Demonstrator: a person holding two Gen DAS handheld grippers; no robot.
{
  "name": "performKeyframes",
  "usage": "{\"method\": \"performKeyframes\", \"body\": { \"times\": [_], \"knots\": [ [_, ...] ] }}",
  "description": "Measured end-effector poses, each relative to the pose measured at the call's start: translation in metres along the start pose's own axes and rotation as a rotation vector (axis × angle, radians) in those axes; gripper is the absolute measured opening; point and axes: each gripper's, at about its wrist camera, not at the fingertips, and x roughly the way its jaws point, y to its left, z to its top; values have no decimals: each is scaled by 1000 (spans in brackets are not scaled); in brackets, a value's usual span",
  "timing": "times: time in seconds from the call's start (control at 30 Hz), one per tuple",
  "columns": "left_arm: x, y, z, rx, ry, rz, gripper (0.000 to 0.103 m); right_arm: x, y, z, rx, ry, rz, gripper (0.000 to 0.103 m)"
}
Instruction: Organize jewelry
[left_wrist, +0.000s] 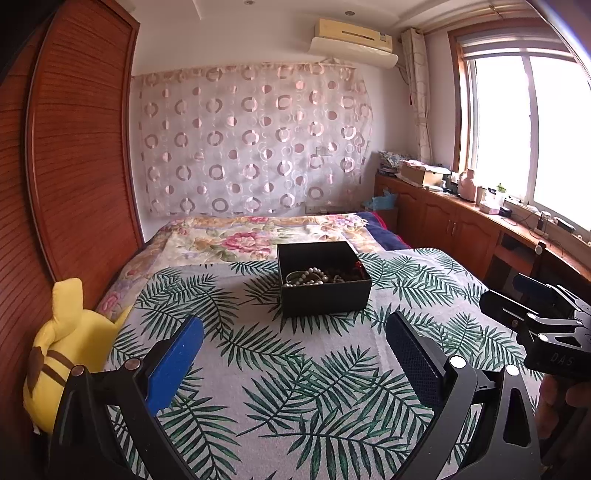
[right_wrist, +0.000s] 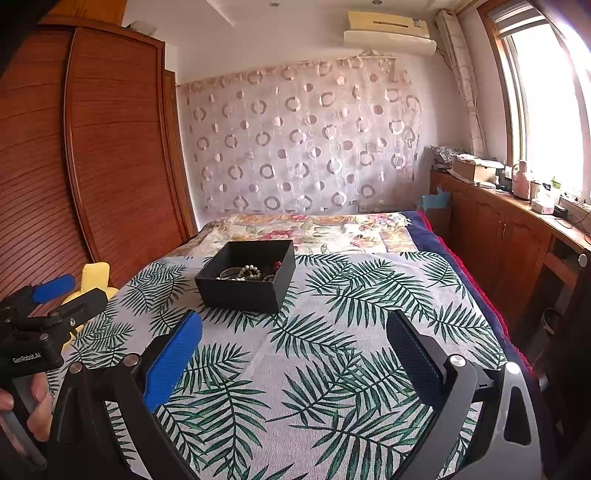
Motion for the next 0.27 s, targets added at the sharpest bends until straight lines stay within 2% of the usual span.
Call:
{"method": "performKeyframes", "body": {
  "times": [0.27],
  "knots": [
    [1, -1, 0, -5, 2, -8, 96, -1, 0, 0, 1, -1, 0, 101]
  ]
}}
